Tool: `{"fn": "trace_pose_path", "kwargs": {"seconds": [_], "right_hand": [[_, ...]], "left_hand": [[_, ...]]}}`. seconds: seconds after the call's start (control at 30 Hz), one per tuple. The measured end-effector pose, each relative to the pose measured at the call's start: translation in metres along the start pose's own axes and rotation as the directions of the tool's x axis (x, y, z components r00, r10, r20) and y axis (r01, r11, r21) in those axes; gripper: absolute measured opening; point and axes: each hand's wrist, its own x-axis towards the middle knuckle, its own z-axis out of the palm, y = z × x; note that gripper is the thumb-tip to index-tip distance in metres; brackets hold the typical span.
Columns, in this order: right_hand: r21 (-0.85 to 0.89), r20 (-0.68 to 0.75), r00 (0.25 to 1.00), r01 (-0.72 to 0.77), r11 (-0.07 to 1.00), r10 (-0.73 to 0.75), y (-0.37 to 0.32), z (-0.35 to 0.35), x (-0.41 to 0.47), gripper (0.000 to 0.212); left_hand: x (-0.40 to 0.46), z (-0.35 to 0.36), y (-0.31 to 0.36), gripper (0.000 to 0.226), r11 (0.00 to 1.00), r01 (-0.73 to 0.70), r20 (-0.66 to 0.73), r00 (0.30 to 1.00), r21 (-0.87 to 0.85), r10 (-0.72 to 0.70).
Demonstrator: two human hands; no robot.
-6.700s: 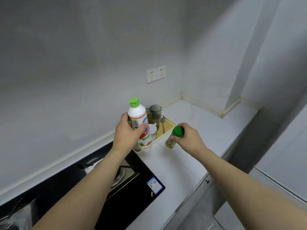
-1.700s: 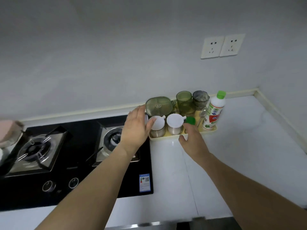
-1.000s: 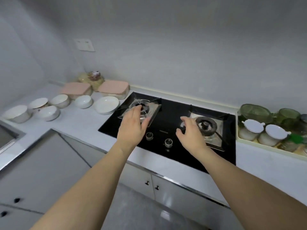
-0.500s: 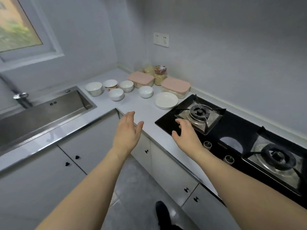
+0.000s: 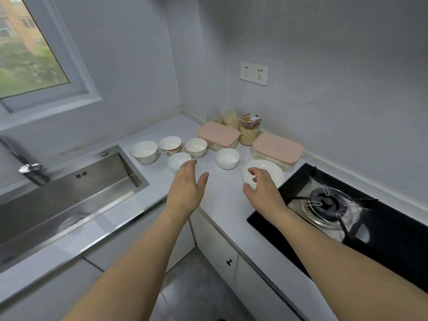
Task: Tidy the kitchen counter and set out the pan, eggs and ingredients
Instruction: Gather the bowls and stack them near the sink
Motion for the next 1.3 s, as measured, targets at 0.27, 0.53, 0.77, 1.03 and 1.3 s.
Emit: {"fn": "trace_pose_path", "kwargs": {"seconds": [0.27,0.53,0.77,1.03,1.3], "right_hand": [[0.048,0.038,0.998,-0.044,0.998,0.043,-0.011,0.043,0.079,0.047],[0.042,0.115,0.984,-0.142,0.989,0.137,-0.023,0.087,0.124,0.046],[0.061,0.224,0.959,-0.190,0.980,0.172,-0.056,0.151,0.184,0.045],[0.017,0.279,0.942,-0.199,0.980,0.186,-0.104,0.228,0.266,0.043],[-0.013,0.302,0.933,-0.203,0.979,0.197,-0.124,0.287,0.322,0.043]], "left_hand": [[0.082,-0.001,-0.052,0.048,0.999,0.013,-0.035,0.999,-0.038,-0.014],[0.116,0.009,-0.099,0.053,0.977,0.171,-0.003,0.985,-0.125,-0.173],[0.172,-0.002,-0.162,0.048,0.928,0.294,0.006,0.954,-0.230,-0.300],[0.234,-0.004,-0.268,0.053,0.596,0.671,0.088,0.693,-0.440,-0.715],[0.274,0.024,-0.336,0.057,0.265,0.820,0.286,0.450,-0.507,-0.846]]}}
